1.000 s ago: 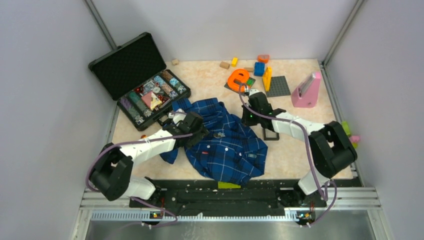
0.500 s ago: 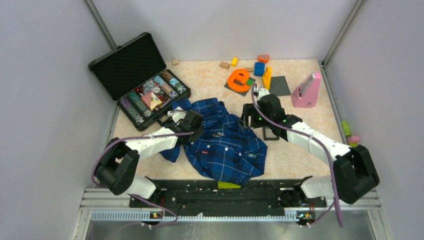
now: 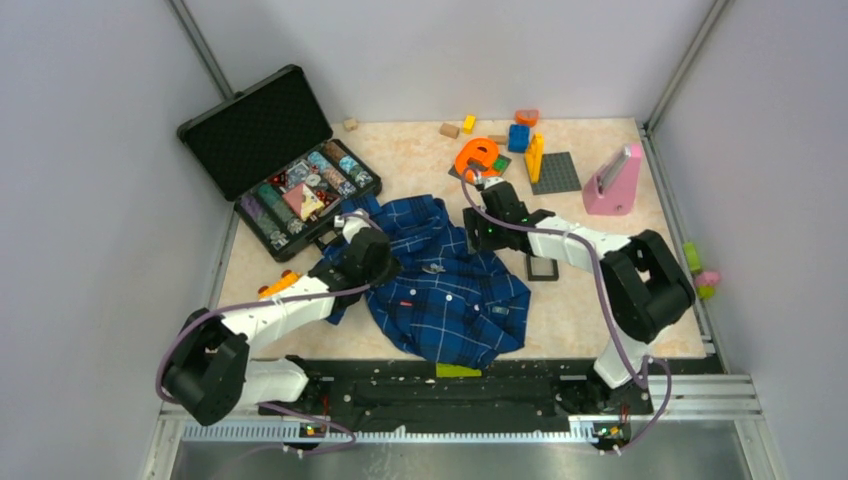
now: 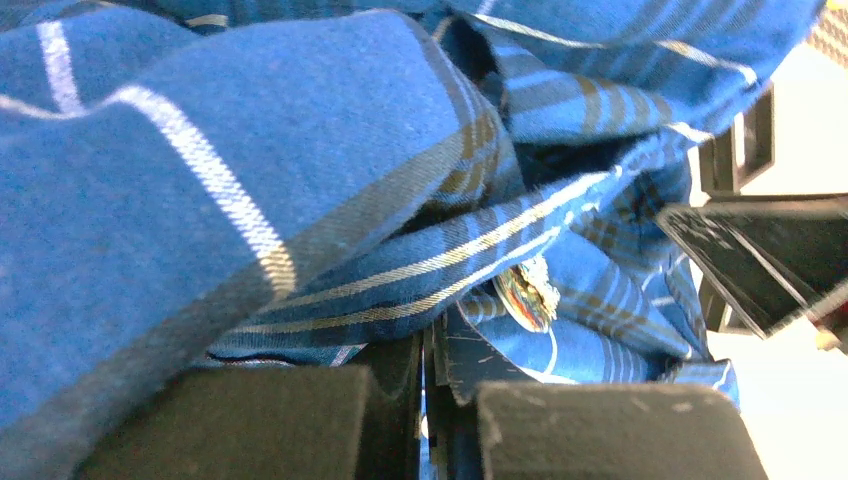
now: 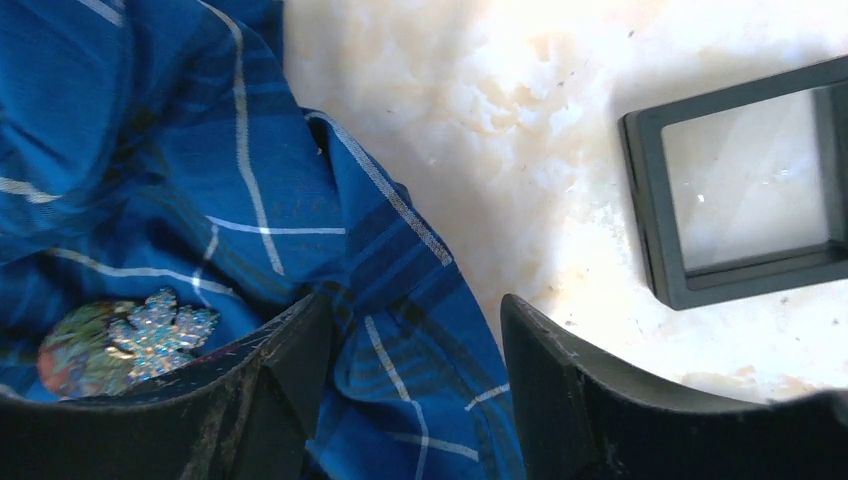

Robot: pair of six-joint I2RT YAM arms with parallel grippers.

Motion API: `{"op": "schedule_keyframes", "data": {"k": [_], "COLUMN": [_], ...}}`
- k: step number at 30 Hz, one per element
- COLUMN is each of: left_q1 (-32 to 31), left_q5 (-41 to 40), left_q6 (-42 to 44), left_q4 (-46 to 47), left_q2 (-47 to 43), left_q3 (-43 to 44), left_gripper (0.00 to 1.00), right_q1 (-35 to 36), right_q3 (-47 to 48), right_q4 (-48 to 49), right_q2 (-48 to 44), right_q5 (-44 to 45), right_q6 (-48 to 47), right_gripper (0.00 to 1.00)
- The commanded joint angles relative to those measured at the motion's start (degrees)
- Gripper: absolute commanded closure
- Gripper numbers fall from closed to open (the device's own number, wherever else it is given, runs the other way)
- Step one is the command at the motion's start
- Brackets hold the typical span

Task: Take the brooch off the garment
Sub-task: Adjust the clothes at the center of the board.

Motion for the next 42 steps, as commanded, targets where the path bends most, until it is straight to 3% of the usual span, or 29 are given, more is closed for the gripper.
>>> {"op": "schedule_keyframes", "data": {"k": [1,3,5,6,8,11,15,21,26,31,32,33,34,35,37,42], "left_q1": [0.4,0.8,1.5,2.1,2.9,3.6,3.8,3.8,3.8,3.9,3.8,3.9,3.8,3.8,3.8,3.8], "left_q5": [6.6,7.8,8.9,9.8,11.5,14.7,24.7,25.5,29.4,28.7,28.9,29.3,29.5,29.4,28.6,27.9], "left_q6": [7.6,8.7,9.0,9.2,9.8,12.0,16.1,18.4,18.9,19.3,19.2,19.1,18.9,18.8,18.4,19.9], "left_q4": [8.7,9.2,8.7,8.5,8.4,9.7,11.5,10.7,9.3,12.3,12.9,13.5,13.9,14.2,14.3,9.6], "left_q2": [-4.0,-5.5,-7.0,-7.7,-9.1,-11.1,-12.6,-19.9,-26.1,-30.7,-31.0,-31.0,-30.8,-30.3,-28.3,-22.4], "left_q3": [-2.4,-3.4,-3.9,-4.1,-4.4,-4.7,-3.1,-2.7,-5.0,-12.8,-13.9,-14.7,-15.4,-16.2,-17.6,-17.2], "left_gripper": [1.00,1.00,1.00,1.00,1.00,1.00,1.00,1.00,1.00,1.00,1.00,1.00,1.00,1.00,1.00,1.00], "right_q1": [1.1,1.1,1.1,1.1,1.1,1.1,1.0,-1.8,-3.8,-6.3,-6.6,-6.7,-6.6,-6.6,-6.1,0.8], "right_q3": [3.7,4.2,4.4,4.5,4.8,4.2,2.5,-0.2,-8.5,-14.3,-14.2,-13.5,-13.1,-13.2,-13.1,-10.0], "right_q4": [2.7,2.1,1.8,1.6,1.0,1.5,2.2,-0.6,-3.9,-5.5,-6.2,-7.1,-7.4,-7.1,-6.9,-12.0], "right_q2": [3.8,5.0,5.3,5.1,4.0,-1.1,-10.2,-24.9,-35.3,-37.5,-36.6,-35.7,-35.1,-35.0,-35.1,-34.5], "right_q5": [0.1,1.1,1.6,1.4,0.7,-1.0,-4.2,-9.4,-10.3,-8.9,-9.0,-9.6,-11.2,-13.1,-15.8,-11.4], "right_q6": [0.1,0.3,0.4,0.3,0.4,0.4,0.9,4.6,7.7,8.2,7.6,6.6,5.3,4.2,3.2,3.0], "right_gripper": [0.38,0.44,0.57,0.68,1.00,1.00,1.00,1.00,1.00,1.00,0.94,0.69,0.55,0.47,0.41,0.39]}}
